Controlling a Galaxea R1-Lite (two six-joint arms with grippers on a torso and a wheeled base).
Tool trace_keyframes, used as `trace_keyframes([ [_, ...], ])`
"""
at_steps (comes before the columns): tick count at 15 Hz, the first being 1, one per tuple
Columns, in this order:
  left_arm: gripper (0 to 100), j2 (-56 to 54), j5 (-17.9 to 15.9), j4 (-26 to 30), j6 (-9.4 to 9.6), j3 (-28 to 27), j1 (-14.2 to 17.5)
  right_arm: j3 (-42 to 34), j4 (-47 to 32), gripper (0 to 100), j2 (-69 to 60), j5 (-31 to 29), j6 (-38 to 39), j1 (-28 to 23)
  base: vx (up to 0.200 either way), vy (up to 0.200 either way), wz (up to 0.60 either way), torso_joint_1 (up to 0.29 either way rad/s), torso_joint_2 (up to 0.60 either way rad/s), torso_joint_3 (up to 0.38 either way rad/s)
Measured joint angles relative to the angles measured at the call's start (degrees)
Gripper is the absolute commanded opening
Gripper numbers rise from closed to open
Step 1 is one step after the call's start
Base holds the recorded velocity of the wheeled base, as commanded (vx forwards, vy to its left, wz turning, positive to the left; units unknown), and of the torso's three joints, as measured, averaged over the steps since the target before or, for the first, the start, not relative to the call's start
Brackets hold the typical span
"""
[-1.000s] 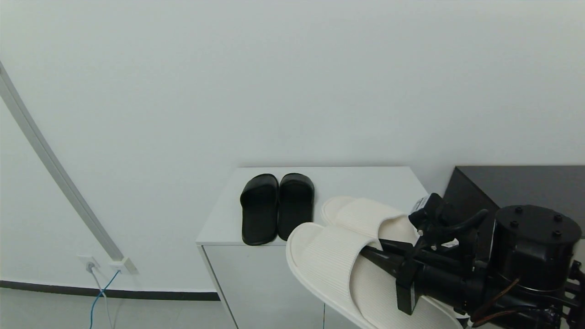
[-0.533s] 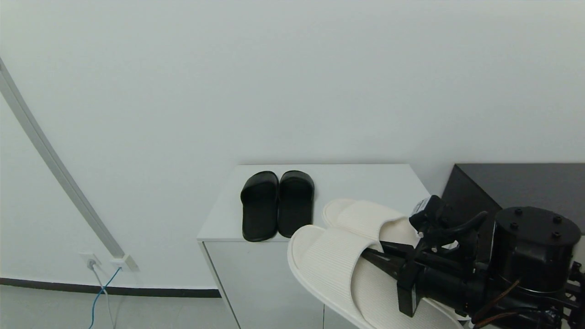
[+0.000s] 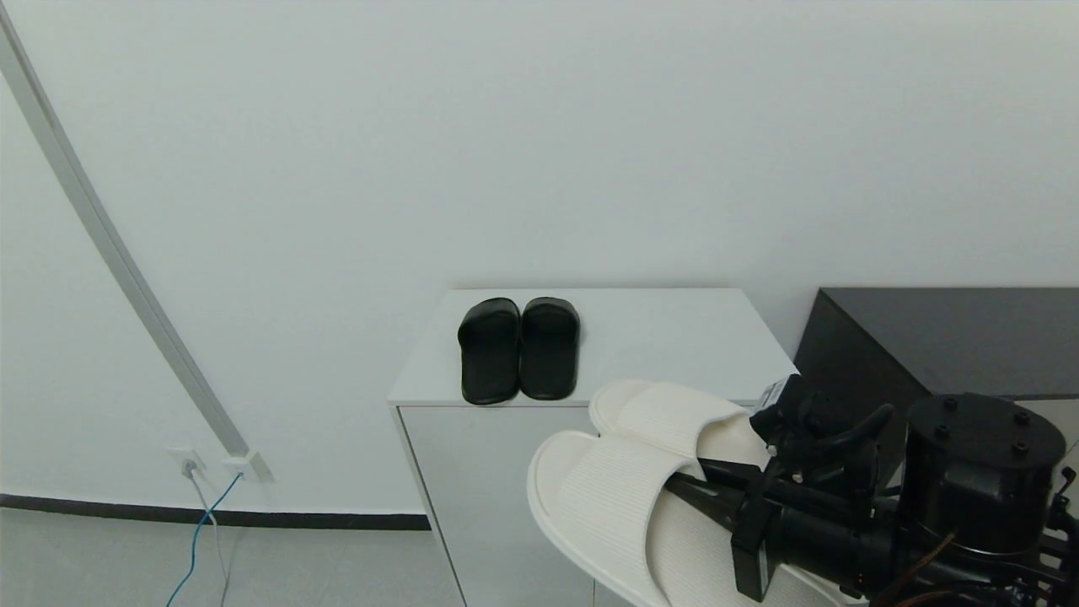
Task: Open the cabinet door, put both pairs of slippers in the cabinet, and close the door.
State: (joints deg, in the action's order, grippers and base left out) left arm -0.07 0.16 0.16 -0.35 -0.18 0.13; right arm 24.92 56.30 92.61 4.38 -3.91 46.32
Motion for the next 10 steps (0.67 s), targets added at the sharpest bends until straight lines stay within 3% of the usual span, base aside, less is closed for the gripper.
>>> trace_keyframes([
  [10, 0, 0.0, 0.0, 0.0, 0.02, 0.0, 0.0, -0.6, 0.2, 0, 0.2, 0.0, -0.1, 0.1, 0.000, 0.000, 0.00, 0.000, 0.00, 0.000],
])
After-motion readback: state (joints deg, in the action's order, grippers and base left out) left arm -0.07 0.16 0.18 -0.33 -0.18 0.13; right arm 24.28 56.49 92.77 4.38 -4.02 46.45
